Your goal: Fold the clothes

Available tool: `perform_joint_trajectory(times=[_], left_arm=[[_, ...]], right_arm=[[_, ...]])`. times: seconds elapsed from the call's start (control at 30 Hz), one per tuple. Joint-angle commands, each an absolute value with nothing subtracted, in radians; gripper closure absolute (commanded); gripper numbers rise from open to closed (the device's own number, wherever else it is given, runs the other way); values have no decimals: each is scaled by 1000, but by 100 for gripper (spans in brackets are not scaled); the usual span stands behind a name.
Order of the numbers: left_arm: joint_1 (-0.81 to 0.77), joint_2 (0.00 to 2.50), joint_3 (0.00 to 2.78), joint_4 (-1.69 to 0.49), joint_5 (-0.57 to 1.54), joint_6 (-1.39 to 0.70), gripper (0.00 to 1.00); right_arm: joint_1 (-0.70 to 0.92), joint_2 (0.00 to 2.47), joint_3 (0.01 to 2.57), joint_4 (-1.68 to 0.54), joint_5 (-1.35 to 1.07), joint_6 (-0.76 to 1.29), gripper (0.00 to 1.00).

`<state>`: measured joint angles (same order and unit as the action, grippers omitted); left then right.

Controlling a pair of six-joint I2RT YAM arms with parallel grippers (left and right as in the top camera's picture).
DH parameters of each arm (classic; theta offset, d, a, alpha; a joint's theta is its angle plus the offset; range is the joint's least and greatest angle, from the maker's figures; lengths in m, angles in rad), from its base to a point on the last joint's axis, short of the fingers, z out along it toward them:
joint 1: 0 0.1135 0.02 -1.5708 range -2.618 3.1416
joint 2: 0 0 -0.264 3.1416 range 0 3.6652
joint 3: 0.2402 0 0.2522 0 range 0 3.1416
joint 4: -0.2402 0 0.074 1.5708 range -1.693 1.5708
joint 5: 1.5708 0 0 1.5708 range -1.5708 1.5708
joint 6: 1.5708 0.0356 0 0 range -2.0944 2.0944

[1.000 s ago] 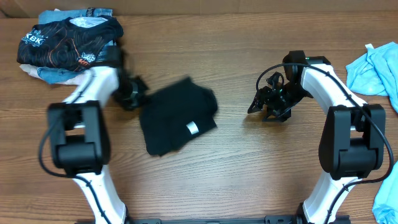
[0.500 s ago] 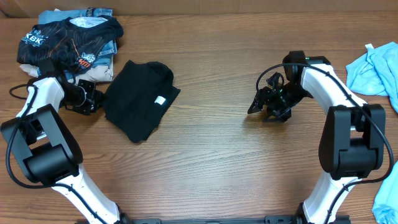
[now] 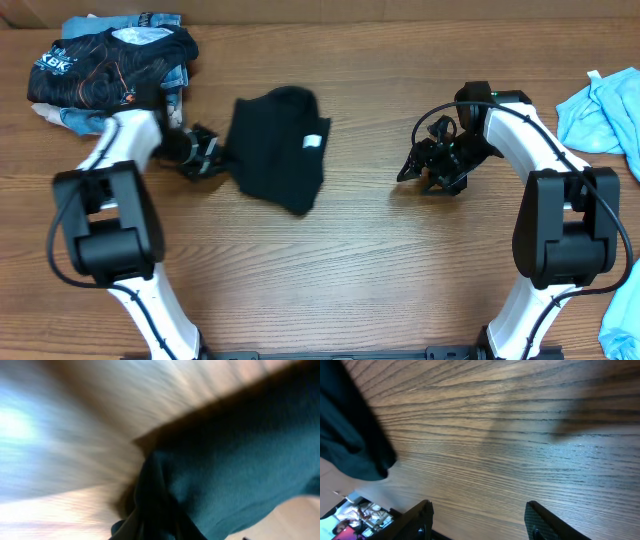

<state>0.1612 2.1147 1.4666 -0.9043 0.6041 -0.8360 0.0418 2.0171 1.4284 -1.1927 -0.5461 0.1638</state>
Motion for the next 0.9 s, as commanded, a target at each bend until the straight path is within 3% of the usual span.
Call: perform_joint_trajectory(times=[0.0,0.13,0.23,0.33,0.37,0.4,0.8,0.87], left_arm=[[44,2125,1471,-842,654,-853,79],[-28,2124,1471,-840,644,-853,76],[-72,2124,1471,-867,648,-852,73],[-109,2124,1471,-875,648,-807,20],[-118,2124,1471,-875,646,-780,10],[-125,2124,1471,-878,639,-760,7],[-134,2084,1563,-1204,279,-694,13],[-134,2056,1571,-1201,214,-667,19]], right_arm=[[46,1988,1447,-1190,-575,159,37],[46,1988,1447,-1187,-575,159,30],[46,1988,1447,-1183,-575,160,18],[46,1988,1447,-1180,-575,160,11],[46,1988,1447,-1180,-575,160,11],[46,1988,1447,-1180,-575,160,10],[46,1988,1447,-1168,-575,160,10],[46,1988,1447,-1163,-575,160,10]])
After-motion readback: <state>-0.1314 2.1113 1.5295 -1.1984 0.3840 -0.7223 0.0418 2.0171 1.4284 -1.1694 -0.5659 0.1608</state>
